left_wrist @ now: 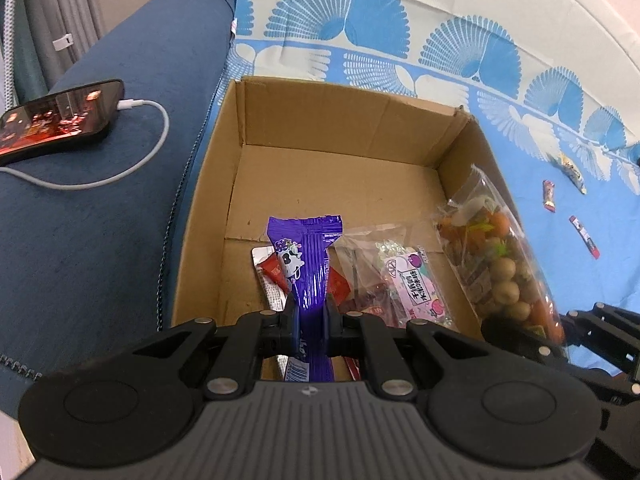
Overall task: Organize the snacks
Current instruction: 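Lower both snacks into the box and open both tools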
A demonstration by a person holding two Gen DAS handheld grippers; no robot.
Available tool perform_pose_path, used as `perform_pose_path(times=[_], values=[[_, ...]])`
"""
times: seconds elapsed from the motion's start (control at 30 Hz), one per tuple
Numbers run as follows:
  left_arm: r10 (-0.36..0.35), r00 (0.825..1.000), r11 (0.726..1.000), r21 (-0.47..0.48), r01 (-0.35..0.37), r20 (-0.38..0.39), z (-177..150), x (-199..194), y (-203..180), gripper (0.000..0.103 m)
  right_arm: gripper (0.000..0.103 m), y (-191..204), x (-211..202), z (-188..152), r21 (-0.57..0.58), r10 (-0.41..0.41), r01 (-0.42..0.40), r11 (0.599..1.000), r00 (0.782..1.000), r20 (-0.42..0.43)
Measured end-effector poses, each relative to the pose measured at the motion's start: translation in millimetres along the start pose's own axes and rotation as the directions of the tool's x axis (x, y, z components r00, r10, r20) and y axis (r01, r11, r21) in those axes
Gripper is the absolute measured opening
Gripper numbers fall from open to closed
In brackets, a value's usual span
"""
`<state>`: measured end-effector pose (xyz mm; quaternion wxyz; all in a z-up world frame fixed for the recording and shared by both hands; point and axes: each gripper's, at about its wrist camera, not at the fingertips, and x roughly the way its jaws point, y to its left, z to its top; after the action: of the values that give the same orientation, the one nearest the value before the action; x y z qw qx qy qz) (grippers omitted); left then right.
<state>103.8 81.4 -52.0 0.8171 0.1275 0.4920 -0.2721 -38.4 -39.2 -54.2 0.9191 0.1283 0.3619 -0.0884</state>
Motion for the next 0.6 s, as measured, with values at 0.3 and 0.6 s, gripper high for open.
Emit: perform_pose_path(times=[0.3,0.6], values=[[0.054,0.998,0.998,0.036,-0.055,0.010,7,20,0,0.017,0.028,-5,27,7,-0.005,-0.028,0.028,1.000,1.000,-0.013],[0.122,0.991,0.990,0.068,-0.126,0.057,-3,0,-4,0.103,0.071,1,12,7,-0.033,-0.037,0.038,0.999,0.999,0.023]])
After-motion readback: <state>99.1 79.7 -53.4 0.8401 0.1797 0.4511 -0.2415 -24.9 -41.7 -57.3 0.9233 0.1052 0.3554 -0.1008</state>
